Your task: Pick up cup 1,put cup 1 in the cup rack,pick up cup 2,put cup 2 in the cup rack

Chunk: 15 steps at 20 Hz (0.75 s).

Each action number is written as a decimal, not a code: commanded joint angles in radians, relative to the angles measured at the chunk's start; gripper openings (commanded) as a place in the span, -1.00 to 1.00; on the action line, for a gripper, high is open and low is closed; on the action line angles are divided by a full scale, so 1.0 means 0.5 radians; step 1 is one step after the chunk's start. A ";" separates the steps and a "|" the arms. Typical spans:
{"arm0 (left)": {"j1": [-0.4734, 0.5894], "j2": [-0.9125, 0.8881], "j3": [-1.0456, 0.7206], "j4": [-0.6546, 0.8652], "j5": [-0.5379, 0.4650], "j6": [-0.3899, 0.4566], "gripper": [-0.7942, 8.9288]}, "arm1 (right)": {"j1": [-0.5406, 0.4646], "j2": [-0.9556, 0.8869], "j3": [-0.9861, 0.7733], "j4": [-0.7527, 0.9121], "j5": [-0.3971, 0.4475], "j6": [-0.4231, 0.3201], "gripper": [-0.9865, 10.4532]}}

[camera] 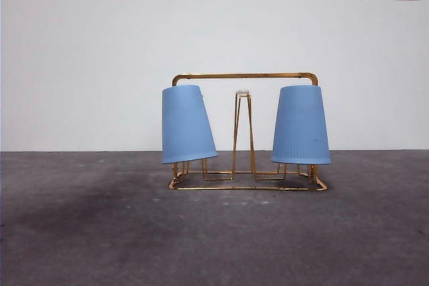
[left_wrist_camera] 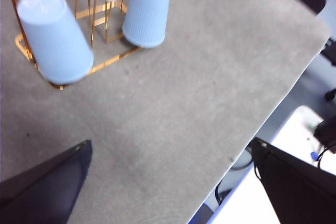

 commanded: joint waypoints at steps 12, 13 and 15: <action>-0.004 -0.022 -0.001 -0.027 0.002 -0.047 -0.85 | 0.000 0.050 -0.017 -0.036 -0.056 0.030 -0.83; -0.004 -0.022 -0.001 -0.028 0.002 -0.047 -0.85 | 0.000 0.050 -0.017 -0.040 -0.056 0.066 -0.83; -0.004 -0.022 -0.001 -0.031 0.001 -0.047 -0.85 | 0.000 0.050 -0.016 -0.051 -0.055 0.147 -0.83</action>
